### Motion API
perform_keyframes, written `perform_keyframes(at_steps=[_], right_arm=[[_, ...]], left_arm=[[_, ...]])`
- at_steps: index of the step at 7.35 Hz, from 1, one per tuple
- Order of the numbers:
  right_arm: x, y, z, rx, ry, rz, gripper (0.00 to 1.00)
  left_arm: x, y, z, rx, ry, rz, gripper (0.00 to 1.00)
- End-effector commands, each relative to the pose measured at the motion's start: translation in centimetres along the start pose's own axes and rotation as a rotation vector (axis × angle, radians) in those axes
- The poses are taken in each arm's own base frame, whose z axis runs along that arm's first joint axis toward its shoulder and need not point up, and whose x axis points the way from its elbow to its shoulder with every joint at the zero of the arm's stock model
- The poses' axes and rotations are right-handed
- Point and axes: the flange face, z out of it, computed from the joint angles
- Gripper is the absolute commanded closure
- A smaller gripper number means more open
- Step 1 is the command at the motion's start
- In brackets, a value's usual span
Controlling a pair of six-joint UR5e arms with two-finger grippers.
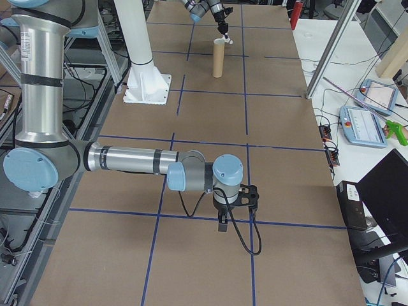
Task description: Collect badminton balls into bucket
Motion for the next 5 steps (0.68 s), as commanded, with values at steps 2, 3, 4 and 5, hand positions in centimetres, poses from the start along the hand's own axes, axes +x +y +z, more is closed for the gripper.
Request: perform_keyframes(at_steps=[2,3,4,5], right_arm=[[0.0,0.0,0.0,0.0,0.0,0.0,0.0],[0.0,0.0,0.0,0.0,0.0,0.0,0.0],[0.0,0.0,0.0,0.0,0.0,0.0,0.0],[0.0,0.0,0.0,0.0,0.0,0.0,0.0]], left_arm=[[4.6,-1.3,-4.8,-0.131,0.022,0.003,1.0],[7.2,-0.5,-5.3,-0.157,0.002,0.026,1.0],[9.9,0.3,-5.6,-0.153,-0.034,0.073,1.0],[12.8,1.3,-6.2,-0.159,-0.081,0.142,1.0]])
